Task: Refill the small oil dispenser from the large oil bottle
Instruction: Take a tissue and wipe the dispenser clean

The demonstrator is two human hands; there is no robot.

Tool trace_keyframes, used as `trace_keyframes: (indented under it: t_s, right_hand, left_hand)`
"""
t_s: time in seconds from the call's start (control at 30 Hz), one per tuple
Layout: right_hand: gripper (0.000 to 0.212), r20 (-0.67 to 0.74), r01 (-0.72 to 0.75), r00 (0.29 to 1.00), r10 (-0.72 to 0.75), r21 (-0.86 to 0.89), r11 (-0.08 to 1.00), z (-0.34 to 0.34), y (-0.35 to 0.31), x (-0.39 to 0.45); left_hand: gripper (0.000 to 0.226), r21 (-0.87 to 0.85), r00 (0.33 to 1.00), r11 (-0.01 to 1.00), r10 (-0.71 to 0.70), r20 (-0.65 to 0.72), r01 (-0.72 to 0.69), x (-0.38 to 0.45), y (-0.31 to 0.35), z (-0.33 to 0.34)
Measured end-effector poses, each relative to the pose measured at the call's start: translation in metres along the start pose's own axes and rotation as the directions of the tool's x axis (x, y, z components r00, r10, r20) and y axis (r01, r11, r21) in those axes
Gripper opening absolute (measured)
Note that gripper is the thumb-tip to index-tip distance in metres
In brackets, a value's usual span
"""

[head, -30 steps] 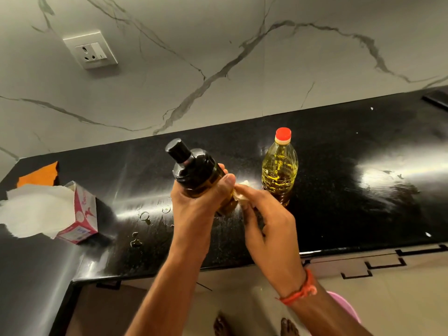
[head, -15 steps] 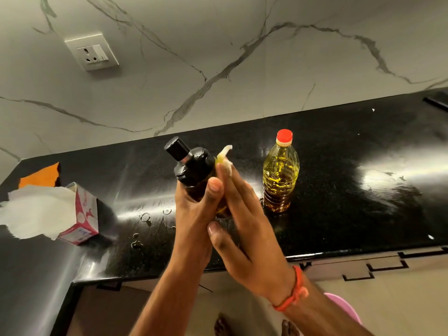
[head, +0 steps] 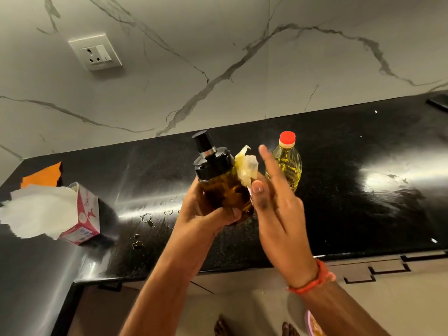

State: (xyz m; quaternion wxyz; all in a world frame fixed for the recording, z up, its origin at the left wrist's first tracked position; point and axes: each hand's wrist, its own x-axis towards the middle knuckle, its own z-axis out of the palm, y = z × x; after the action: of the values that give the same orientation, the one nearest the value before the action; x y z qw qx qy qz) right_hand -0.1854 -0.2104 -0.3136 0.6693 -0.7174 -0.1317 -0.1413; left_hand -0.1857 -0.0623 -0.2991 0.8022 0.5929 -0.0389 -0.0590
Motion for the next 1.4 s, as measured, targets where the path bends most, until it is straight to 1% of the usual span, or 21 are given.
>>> trace_keyframes:
  t_s: [0.07, 0.1, 0.17, 0.23, 0.33, 0.37, 0.6, 0.67, 0.73, 0.77, 0.8, 0.83, 0.9, 0.93, 1.03, 1.07, 1.13, 1.2, 1.23, 1.33, 1.4]
  right_hand:
    - [0.041, -0.113, 0.07, 0.991, -0.079, -0.082, 0.994, -0.005, 0.002, 0.008]
    - [0.035, -0.132, 0.11, 0.984, -0.123, -0.098, 0.989, -0.008, 0.004, 0.012]
    - [0.026, -0.128, 0.182, 0.973, -0.194, -0.1, 0.978, -0.012, 0.002, 0.018]
    - [0.022, -0.109, 0.252, 0.957, -0.269, -0.147, 0.957, -0.011, -0.002, 0.02]
    - [0.022, -0.059, 0.353, 0.924, -0.378, -0.248, 0.902, -0.005, -0.01, 0.016]
    - [0.022, -0.051, 0.371, 0.916, -0.398, -0.267, 0.889, -0.004, -0.012, 0.016]
    - [0.017, -0.09, 0.334, 0.919, -0.384, -0.343, 0.878, -0.004, -0.025, 0.024]
    - [0.012, -0.016, 0.373, 0.91, -0.415, -0.409, 0.833, 0.002, -0.03, 0.02]
    - [0.01, 0.093, 0.439, 0.886, -0.455, -0.49, 0.753, 0.005, -0.035, 0.019]
    - [0.01, 0.117, 0.458, 0.875, -0.47, -0.512, 0.727, 0.002, -0.036, 0.023]
    - [0.01, 0.104, 0.46, 0.87, -0.482, -0.522, 0.719, -0.003, -0.035, 0.029]
    - [0.01, 0.063, 0.447, 0.869, -0.49, -0.522, 0.726, -0.009, -0.035, 0.035]
    - [0.01, -0.014, 0.418, 0.869, -0.495, -0.515, 0.748, -0.015, -0.036, 0.04]
    - [0.009, -0.004, 0.418, 0.874, -0.486, -0.505, 0.755, -0.013, -0.036, 0.037]
    - [0.007, 0.136, 0.469, 0.875, -0.465, -0.476, 0.744, 0.001, -0.035, 0.022]
    - [0.007, 0.147, 0.467, 0.879, -0.454, -0.46, 0.755, -0.001, -0.034, 0.024]
    - [0.011, 0.068, 0.402, 0.908, -0.414, -0.43, 0.809, -0.01, -0.032, 0.034]
    - [0.011, -0.027, 0.345, 0.921, -0.388, -0.404, 0.847, -0.014, -0.034, 0.037]
    - [0.01, -0.019, 0.346, 0.923, -0.384, -0.392, 0.852, -0.011, -0.036, 0.032]
    - [0.01, 0.077, 0.4, 0.913, -0.401, -0.367, 0.84, 0.001, -0.037, 0.019]
    - [0.01, 0.007, 0.369, 0.921, -0.39, -0.342, 0.864, -0.006, -0.035, 0.029]
  left_hand:
    - [0.059, 0.044, 1.0, 0.999, 0.019, 0.01, -0.019, 0.001, 0.002, 0.002]
    - [0.056, 0.048, 1.0, 0.999, 0.022, 0.016, -0.022, 0.002, 0.002, 0.004]
    - [0.055, 0.055, 0.999, 0.998, 0.034, -0.014, -0.033, 0.003, 0.005, 0.007]
    - [0.057, 0.081, 0.998, 0.996, 0.042, -0.048, -0.038, 0.004, 0.006, 0.011]
    - [0.045, 0.096, 0.992, 0.993, 0.08, -0.099, -0.07, 0.006, 0.004, 0.016]
    - [0.045, 0.093, 0.989, 0.992, 0.096, -0.111, -0.086, 0.007, 0.002, 0.018]
    - [0.041, 0.087, 0.957, 0.969, 0.242, -0.158, -0.231, 0.012, -0.002, 0.033]
    - [0.033, 0.083, 0.951, 0.961, 0.275, -0.143, -0.265, 0.011, -0.001, 0.034]
    - [0.023, 0.116, 0.944, 0.95, 0.304, -0.126, -0.29, 0.012, -0.004, 0.034]
    - [0.021, 0.164, 0.943, 0.948, 0.299, -0.147, -0.275, 0.013, -0.005, 0.035]
    - [0.025, 0.213, 0.938, 0.943, 0.295, -0.18, -0.255, 0.014, -0.005, 0.036]
    - [0.032, 0.225, 0.933, 0.943, 0.294, -0.208, -0.247, 0.015, -0.005, 0.037]
    - [0.042, 0.182, 0.934, 0.952, 0.284, -0.217, -0.247, 0.015, -0.003, 0.04]
    - [0.042, 0.166, 0.937, 0.955, 0.279, -0.211, -0.247, 0.014, -0.001, 0.041]
    - [0.036, 0.102, 0.938, 0.951, 0.305, -0.162, -0.292, 0.013, -0.002, 0.036]
    - [0.035, 0.102, 0.941, 0.954, 0.296, -0.161, -0.283, 0.014, -0.001, 0.036]
    - [0.042, 0.134, 0.942, 0.958, 0.275, -0.192, -0.253, 0.015, 0.0, 0.038]
    - [0.046, 0.133, 0.931, 0.953, 0.296, -0.215, -0.272, 0.014, 0.003, 0.041]
    - [0.043, 0.121, 0.928, 0.95, 0.309, -0.207, -0.289, 0.013, 0.005, 0.041]
    - [0.029, 0.106, 0.928, 0.938, 0.342, -0.149, -0.329, 0.011, 0.004, 0.035]
    - [0.037, 0.155, 0.932, 0.946, 0.312, -0.184, -0.286, 0.012, 0.006, 0.038]
